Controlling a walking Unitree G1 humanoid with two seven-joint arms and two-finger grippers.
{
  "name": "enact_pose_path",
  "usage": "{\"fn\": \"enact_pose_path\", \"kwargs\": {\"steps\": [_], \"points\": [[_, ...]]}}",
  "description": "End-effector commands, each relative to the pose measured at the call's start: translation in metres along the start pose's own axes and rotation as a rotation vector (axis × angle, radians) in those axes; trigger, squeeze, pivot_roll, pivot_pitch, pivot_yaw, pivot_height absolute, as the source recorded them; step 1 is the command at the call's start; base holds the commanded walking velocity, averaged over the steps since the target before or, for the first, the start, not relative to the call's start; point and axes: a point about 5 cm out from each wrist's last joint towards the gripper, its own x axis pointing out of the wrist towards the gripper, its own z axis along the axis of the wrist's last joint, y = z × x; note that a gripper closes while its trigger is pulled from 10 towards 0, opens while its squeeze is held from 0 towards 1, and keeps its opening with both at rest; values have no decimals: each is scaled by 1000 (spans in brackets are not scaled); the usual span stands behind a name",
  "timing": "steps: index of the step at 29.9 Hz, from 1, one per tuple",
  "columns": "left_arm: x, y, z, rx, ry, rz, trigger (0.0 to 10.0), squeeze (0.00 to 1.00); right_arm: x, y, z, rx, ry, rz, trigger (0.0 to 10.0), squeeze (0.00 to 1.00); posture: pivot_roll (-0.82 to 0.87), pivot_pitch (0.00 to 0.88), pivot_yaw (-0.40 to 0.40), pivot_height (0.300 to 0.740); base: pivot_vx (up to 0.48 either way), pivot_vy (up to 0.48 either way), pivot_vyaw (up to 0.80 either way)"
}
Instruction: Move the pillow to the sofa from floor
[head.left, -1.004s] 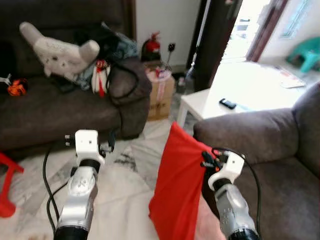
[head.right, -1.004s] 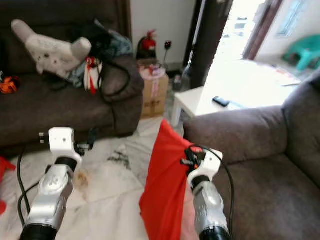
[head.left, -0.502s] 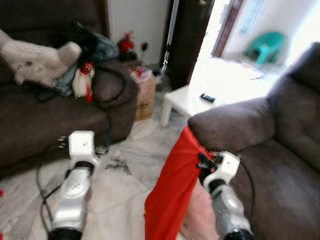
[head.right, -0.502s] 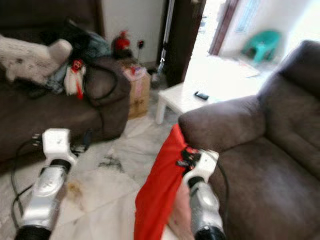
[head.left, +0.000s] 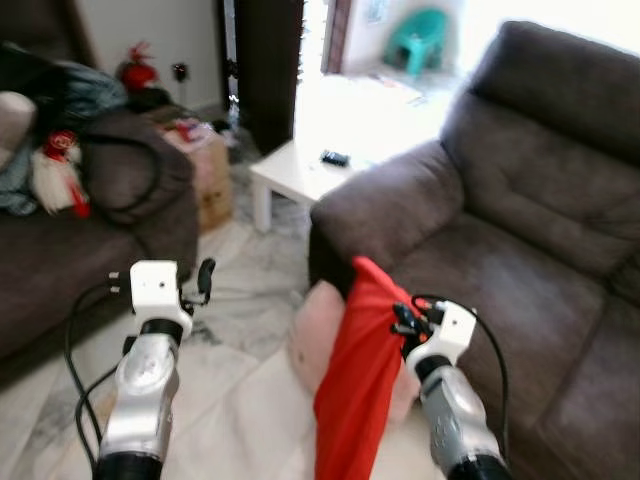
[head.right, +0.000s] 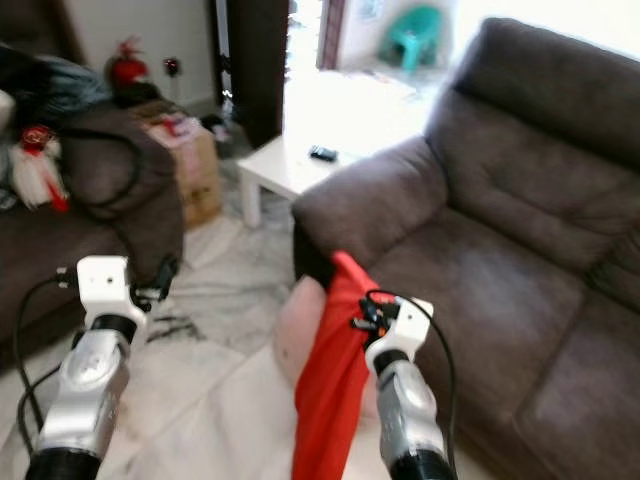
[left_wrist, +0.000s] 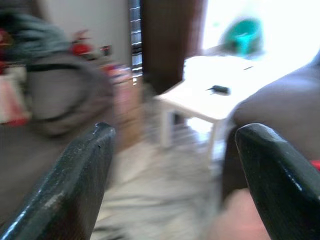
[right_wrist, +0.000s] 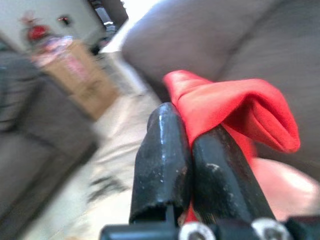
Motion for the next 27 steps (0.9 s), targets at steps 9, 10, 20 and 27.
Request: {"fn": "enact_pose_path", "kwargs": {"steps": [9,10,20,27], "points": [[0,3,2,5,-7,3,10000,0,9,7,30,-29,-138,26,10000,0,129,0,-108,740,0,0,-781],[0,3,2,5,-7,3,10000,0,9,7,30,-29,-138,26,10000,0,129,0,-108,740,0,0,-781],[1,3,1,7,-5,4,10000,0,9,3,32,-37,-145,0,10000,0,128,0,-107,740,0,0,-779],[1,3,1,8,-5,6,10000,0,9,2,32,-41,-146,-10,10000,0,129,0,-108,740,0,0,-775]]}}
